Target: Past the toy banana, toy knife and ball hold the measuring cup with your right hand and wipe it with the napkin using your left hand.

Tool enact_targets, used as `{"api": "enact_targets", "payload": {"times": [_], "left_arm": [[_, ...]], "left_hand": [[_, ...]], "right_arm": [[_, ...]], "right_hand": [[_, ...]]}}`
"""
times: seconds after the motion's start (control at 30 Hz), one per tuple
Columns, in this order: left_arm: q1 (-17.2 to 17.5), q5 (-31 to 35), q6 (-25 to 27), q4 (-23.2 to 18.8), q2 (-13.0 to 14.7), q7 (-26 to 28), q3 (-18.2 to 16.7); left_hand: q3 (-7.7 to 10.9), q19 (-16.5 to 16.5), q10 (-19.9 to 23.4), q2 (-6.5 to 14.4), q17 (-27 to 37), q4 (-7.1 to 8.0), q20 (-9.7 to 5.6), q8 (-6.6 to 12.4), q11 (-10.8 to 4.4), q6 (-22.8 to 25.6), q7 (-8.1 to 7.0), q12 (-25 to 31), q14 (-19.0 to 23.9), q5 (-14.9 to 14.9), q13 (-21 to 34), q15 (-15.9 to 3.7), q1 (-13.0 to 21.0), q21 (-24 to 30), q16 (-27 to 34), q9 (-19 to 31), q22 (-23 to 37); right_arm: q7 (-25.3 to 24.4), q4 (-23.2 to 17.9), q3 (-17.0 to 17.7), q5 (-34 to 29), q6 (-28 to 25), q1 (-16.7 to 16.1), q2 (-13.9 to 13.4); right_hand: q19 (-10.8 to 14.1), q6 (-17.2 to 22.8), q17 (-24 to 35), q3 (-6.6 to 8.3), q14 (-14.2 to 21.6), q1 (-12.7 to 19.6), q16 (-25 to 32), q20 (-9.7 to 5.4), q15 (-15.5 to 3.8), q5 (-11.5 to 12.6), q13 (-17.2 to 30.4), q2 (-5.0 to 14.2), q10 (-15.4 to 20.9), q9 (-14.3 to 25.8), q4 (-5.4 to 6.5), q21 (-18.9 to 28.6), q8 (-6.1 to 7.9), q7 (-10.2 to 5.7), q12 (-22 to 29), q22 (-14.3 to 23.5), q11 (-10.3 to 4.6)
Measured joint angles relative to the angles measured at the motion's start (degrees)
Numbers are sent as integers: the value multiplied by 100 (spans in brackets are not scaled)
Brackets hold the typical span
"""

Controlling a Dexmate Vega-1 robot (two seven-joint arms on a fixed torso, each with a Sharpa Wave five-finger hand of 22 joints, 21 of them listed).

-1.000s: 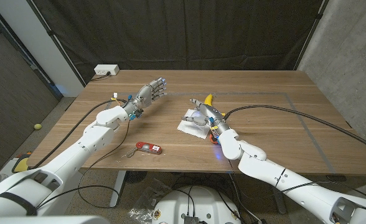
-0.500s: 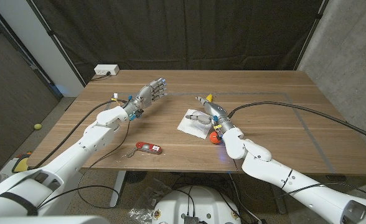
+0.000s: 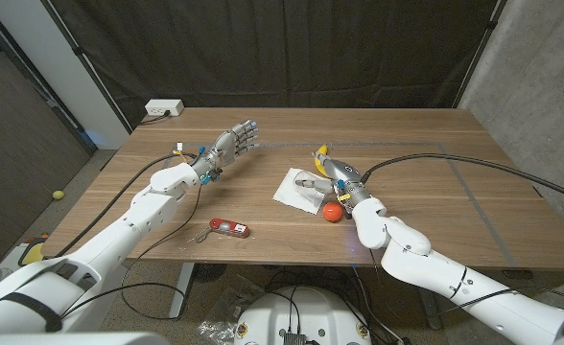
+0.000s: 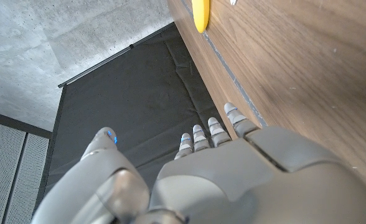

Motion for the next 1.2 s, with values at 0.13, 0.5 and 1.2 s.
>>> {"api": "enact_targets", "payload": {"times": [0.13, 0.5, 1.2], "left_arm": [[-19, 1, -11, 26, -8, -22, 5], [-65, 7, -29, 89, -43, -71, 17], [-59, 16, 54, 6, -9, -37, 22]], "left_hand": [[0, 0, 0, 0, 0, 0, 0, 0, 0, 0, 0, 0, 0, 0, 0, 0, 0, 0, 0, 0, 0], [-23, 0, 0, 0, 0, 23, 0, 0, 0, 0, 0, 0, 0, 23, 0, 0, 0, 0, 0, 0, 0], [-55, 0, 0, 60, 1, 55, 0, -21, 0, 0, 0, 0, 0, 22, 0, 0, -60, 0, 0, 0, 0]], "right_arm": [[183, -171, -82, -149, -357, -10, -55], [889, -541, -383, -569, -1466, 114, -195], [401, -553, -217, -467, -1162, -187, -333]], "right_hand": [[-219, -120, -17, -85, -194, -80, 0, 46, 83, 0, 1, -12, -182, 0, 23, -112, -36, 5, -39, -56, 74], [-723, -464, -53, -259, -926, -187, -46, 160, 380, 44, 54, 35, -872, 53, 103, -372, -127, 131, -179, -230, 403], [417, 1222, -98, -250, 612, 714, 532, -520, -201, 298, 214, 450, 1000, 265, -241, -1, 1035, -420, 839, -490, -361]]}}
